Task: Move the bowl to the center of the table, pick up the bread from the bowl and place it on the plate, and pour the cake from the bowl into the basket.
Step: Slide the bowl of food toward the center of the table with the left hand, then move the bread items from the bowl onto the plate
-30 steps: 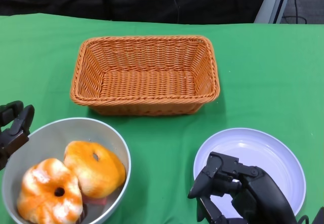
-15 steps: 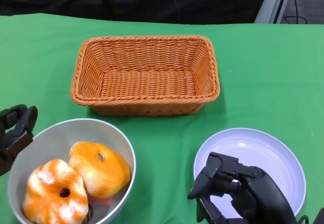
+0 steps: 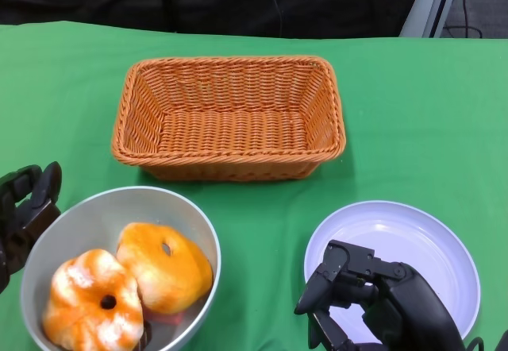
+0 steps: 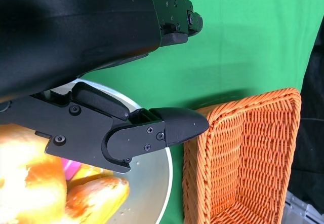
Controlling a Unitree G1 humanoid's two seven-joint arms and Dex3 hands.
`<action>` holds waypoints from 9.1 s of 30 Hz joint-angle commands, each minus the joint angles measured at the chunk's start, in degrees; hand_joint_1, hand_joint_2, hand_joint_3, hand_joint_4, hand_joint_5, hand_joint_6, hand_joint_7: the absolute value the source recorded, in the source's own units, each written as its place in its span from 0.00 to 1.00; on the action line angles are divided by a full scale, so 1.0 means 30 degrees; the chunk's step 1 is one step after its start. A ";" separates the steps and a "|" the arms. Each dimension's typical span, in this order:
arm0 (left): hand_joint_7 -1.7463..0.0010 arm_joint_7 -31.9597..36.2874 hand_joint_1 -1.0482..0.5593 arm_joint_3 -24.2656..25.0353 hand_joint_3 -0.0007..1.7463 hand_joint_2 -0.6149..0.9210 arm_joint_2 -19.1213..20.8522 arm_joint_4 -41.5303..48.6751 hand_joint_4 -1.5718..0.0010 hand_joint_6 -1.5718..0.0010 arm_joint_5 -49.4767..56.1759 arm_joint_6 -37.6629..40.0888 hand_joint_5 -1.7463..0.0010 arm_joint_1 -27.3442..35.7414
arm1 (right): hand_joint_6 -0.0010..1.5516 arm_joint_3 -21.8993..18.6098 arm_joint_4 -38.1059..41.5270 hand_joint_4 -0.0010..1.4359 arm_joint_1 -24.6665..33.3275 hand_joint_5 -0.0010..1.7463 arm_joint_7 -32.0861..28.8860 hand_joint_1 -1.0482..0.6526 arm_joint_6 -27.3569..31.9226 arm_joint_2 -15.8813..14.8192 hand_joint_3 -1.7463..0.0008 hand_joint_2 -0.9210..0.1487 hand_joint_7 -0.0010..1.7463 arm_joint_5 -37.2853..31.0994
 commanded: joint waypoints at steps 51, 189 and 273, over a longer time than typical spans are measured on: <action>1.00 0.2101 0.21 -0.0876 0.42 1.00 -0.2918 -0.1193 1.00 1.00 0.0537 0.0417 1.00 -0.0098 | 0.49 -0.0051 -0.0182 0.53 0.0244 0.98 -0.0146 0.45 -0.0313 -0.0242 0.42 0.38 0.81 -0.0442; 0.29 -0.3488 0.60 -0.0551 0.46 0.85 -0.1012 0.7909 0.52 0.51 0.3126 -2.7102 0.14 0.1418 | 0.36 0.2808 -1.3252 0.41 -0.0527 0.23 0.1955 0.17 1.3609 -0.1696 0.91 0.00 0.04 -1.8093; 0.29 -0.1363 0.58 -0.2272 0.48 0.85 -0.1737 0.5848 0.51 0.51 0.4430 -2.6933 0.15 0.2623 | 0.21 0.9225 -0.3296 0.36 -0.5302 0.02 0.3646 0.07 1.4986 0.2922 0.80 0.00 0.01 -2.6811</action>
